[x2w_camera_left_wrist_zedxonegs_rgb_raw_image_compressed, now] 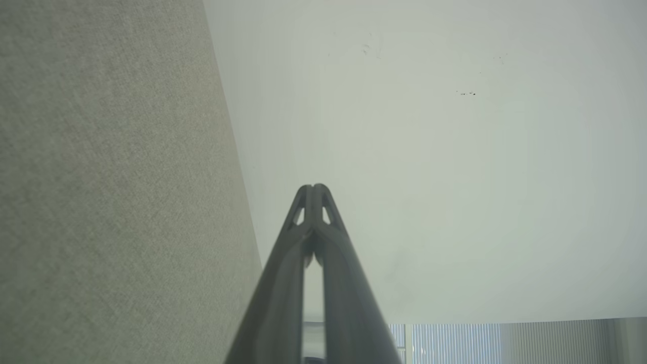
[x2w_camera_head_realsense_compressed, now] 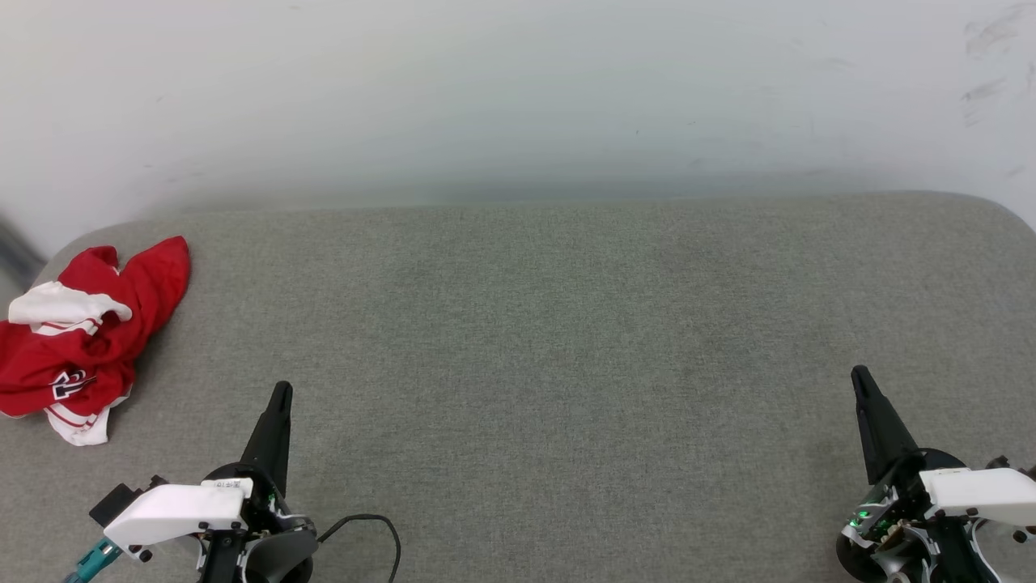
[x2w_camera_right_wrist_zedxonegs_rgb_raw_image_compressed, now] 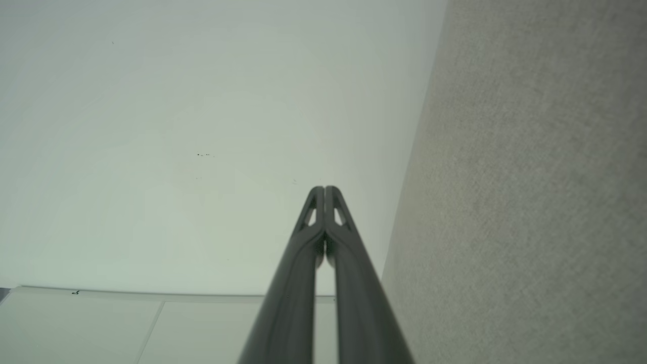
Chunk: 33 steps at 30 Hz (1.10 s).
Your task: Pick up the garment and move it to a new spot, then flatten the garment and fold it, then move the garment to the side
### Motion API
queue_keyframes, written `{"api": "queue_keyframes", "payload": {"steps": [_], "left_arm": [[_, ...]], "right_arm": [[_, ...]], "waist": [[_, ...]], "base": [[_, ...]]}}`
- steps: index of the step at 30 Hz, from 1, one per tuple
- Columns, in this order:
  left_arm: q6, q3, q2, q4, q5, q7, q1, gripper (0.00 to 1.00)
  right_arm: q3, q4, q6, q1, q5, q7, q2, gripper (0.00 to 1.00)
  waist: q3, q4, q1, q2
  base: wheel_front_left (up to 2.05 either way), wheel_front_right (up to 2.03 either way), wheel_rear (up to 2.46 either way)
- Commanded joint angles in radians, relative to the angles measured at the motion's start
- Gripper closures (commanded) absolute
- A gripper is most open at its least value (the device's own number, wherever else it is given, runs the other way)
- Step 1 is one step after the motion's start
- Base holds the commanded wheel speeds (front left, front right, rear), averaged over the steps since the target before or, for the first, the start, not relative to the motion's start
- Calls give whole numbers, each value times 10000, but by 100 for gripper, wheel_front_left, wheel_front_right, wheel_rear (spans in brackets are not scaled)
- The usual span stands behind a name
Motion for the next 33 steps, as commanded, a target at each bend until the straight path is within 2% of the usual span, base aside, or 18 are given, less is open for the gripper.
{"api": "queue_keyframes", "payload": {"steps": [1,20,21,28,33], "left_arm": [[-43,35,-12,-10,26,31,-68,100],[-43,37,-12,-10,27,31,-68,100],[0,2,0,0,0,0,0,0],[12,-92,-28,116,115,-189,260,0],[36,5,-26,-31,592,-443,288,0]], "right_arm": [[11,6,0,-124,39,9,10,100],[13,6,0,-124,40,8,10,100],[-2,0,0,0,2,0,0,0],[24,214,0,287,-151,-184,4,0],[-44,88,0,338,-647,-438,4,0]], "waist": [[0,0,0,0],[0,0,0,0],[0,0,0,0],[6,0,0,0],[18,3,0,0]], "base": [[0,0,0],[0,0,0],[0,0,0],[0,0,0],[0,0,0]]}}
